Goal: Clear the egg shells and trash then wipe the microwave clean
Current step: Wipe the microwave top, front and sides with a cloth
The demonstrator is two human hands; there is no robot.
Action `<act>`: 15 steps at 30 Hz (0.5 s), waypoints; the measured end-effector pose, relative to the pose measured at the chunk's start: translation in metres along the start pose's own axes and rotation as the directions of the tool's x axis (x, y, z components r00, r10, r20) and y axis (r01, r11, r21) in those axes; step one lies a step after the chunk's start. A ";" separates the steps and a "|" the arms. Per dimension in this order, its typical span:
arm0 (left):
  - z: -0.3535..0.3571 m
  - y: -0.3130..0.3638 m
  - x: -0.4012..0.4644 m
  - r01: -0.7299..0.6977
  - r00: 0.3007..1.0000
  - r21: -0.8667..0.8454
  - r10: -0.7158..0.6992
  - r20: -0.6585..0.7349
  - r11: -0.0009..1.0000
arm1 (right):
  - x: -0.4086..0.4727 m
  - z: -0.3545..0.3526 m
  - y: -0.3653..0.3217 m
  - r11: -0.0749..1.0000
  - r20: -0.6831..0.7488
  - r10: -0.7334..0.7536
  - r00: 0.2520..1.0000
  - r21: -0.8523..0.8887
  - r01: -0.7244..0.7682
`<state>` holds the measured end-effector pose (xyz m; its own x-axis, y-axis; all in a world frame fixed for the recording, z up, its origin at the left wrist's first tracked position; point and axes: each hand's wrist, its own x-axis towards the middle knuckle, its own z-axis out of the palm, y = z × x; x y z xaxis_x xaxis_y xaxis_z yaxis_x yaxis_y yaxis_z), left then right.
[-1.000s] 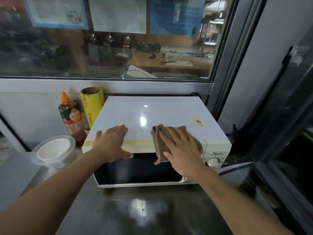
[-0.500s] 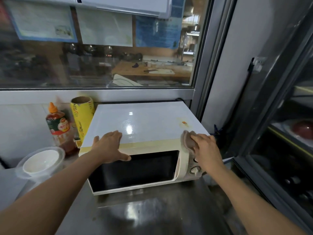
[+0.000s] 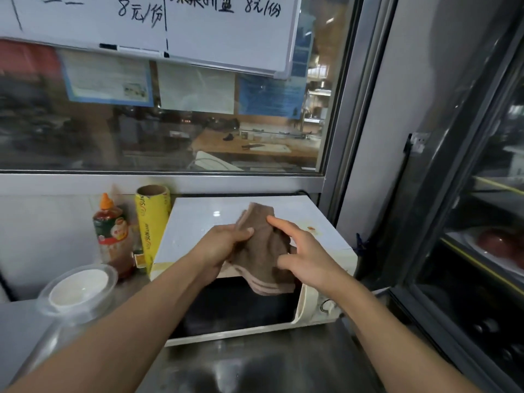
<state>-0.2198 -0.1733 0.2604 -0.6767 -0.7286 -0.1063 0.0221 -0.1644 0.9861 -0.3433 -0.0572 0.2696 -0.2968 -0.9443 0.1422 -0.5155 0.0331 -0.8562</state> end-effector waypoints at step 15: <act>-0.033 0.017 -0.030 -0.030 0.968 0.129 0.061 -0.243 0.991 | 0.000 0.015 0.002 0.650 0.078 0.184 0.980 0.738 -0.181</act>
<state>-0.1748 -0.1764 0.2756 -0.4746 -0.8771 -0.0733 -0.0525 -0.0549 0.9971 -0.3320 -0.0622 0.2609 -0.3229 -0.9447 -0.0567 0.3119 -0.0496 -0.9488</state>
